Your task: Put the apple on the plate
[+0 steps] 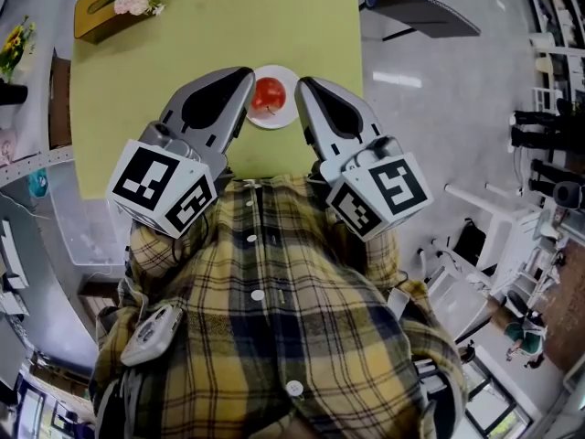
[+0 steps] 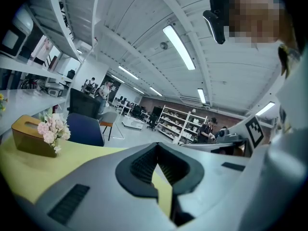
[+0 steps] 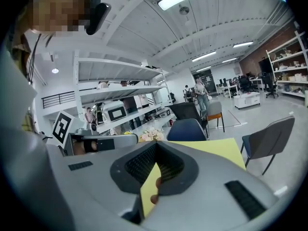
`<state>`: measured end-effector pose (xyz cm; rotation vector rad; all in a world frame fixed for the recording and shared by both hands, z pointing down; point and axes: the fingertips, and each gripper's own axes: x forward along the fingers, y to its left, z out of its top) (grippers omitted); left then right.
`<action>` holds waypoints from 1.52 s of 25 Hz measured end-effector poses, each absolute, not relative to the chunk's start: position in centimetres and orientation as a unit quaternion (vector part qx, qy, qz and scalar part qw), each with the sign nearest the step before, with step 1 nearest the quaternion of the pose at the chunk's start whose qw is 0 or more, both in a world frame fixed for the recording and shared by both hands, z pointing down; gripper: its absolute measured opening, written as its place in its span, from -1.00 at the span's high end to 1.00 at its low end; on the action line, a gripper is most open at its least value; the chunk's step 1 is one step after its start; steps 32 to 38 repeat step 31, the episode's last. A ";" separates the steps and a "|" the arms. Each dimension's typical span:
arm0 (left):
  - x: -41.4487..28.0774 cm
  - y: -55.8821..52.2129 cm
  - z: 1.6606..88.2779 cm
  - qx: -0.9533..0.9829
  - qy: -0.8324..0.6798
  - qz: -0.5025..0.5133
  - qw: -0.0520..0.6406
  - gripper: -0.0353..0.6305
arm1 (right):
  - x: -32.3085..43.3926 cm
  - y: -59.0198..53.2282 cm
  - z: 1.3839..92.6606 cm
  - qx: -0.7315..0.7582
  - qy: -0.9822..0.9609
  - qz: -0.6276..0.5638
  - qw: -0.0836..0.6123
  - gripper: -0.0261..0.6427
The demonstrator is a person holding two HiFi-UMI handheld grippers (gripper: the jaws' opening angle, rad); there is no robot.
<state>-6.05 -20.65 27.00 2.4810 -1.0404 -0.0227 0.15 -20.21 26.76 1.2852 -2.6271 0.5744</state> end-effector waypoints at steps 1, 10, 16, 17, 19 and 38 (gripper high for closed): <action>-6.0 -20.6 27.1 0.899 -0.376 -0.008 0.224 0.87 | 0.1 -20.2 26.8 0.428 -0.879 0.192 0.080 0.94; -6.1 -20.4 27.4 0.897 -0.381 -0.005 0.226 0.87 | 0.1 -19.9 26.9 0.424 -0.881 0.192 0.080 0.94; -5.9 -20.6 27.6 0.898 -0.380 0.004 0.220 0.87 | 0.1 -19.8 26.9 0.422 -0.882 0.195 0.084 0.94; -5.8 -20.6 27.5 0.901 -0.377 0.007 0.216 0.87 | 0.1 -19.8 26.9 0.421 -0.882 0.195 0.084 0.93; -5.5 -20.7 27.4 0.907 -0.364 0.011 0.210 0.87 | 0.1 -19.7 26.8 0.420 -0.883 0.194 0.084 0.94; -4.9 -21.4 28.7 0.932 -0.301 0.065 0.189 0.87 | 0.6 -19.7 27.6 0.423 -0.881 0.189 0.100 0.94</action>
